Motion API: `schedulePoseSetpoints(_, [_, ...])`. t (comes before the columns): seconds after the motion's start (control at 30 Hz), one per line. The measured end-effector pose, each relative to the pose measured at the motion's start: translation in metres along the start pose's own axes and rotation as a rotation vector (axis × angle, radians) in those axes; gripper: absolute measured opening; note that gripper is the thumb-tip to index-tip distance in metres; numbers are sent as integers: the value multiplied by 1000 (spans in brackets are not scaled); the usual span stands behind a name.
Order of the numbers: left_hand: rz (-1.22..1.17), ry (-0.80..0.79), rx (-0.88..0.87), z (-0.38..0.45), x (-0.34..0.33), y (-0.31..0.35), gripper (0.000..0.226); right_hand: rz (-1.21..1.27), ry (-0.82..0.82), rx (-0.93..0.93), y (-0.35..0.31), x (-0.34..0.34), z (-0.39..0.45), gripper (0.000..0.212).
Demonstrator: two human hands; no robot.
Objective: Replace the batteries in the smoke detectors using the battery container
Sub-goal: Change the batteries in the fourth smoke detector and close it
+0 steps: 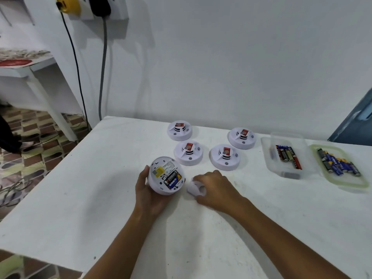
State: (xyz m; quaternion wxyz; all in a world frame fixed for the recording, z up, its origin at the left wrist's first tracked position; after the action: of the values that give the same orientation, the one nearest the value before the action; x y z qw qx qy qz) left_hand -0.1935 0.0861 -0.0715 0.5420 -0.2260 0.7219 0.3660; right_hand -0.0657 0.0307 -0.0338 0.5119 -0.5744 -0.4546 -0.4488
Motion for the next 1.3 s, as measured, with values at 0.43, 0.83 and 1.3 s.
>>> schedulePoseSetpoints(0.43, [237, -38, 56, -2, -8, -6, 85, 680, 128, -5, -41, 65, 6, 66])
schedulePoseSetpoints(0.83, [282, -36, 37, 2, -3, -3, 82, 429, 84, 70, -69, 59, 27, 34])
schedulePoseSetpoints(1.3, [273, 3, 58, 5, 3, -4, 91, 385, 40, 33, -68, 63, 35, 53])
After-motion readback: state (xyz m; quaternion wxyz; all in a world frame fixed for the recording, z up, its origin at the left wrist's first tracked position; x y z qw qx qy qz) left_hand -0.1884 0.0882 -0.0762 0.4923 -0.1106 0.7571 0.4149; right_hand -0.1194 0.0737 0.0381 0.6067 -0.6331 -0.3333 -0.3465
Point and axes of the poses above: each hand's wrist, its own z-axis towards the middle knuckle, its own x-axis out of the back of the hand, y = z × x, the point moved 9 cm from there along z, towards the middle knuckle, and after that the axes turned 10 degrees about -z, right-handed, at the moved point
